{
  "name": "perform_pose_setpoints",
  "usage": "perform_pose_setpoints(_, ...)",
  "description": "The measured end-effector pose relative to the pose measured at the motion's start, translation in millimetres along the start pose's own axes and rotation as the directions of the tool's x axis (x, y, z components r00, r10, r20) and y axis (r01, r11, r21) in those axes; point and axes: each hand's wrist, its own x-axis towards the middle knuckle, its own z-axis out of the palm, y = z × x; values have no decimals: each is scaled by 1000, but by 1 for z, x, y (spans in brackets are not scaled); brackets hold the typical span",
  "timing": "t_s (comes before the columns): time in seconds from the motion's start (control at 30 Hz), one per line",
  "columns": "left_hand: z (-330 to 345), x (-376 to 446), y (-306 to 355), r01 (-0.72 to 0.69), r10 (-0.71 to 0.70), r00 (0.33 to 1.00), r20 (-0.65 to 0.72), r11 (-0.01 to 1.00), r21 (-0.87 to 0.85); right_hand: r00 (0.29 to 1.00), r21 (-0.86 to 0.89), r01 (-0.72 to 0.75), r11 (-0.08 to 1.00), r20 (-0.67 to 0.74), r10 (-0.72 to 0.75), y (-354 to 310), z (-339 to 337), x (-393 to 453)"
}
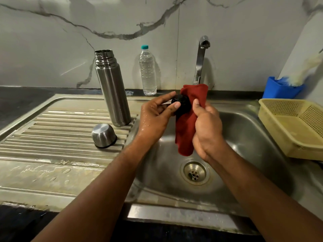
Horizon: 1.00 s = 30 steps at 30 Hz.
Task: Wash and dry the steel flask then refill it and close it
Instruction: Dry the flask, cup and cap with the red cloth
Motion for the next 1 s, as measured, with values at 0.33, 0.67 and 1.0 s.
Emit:
perform_pose_setpoints(0.33, 4, -9, 5, 62, -52, 995, -81, 990, 124, 994, -146, 46, 988, 102, -31, 0, -2, -6)
perform_pose_setpoints(0.67, -14, 2, 8, -6, 1, 999, 49, 996, 84, 997, -35, -50, 998, 52, 52, -7, -2, -5)
perform_pose_setpoints(1.0, -5, -2, 7, -14, -13, 990, 137, 981, 196, 995, -52, -94, 994, 30, 95, -10, -5, -2)
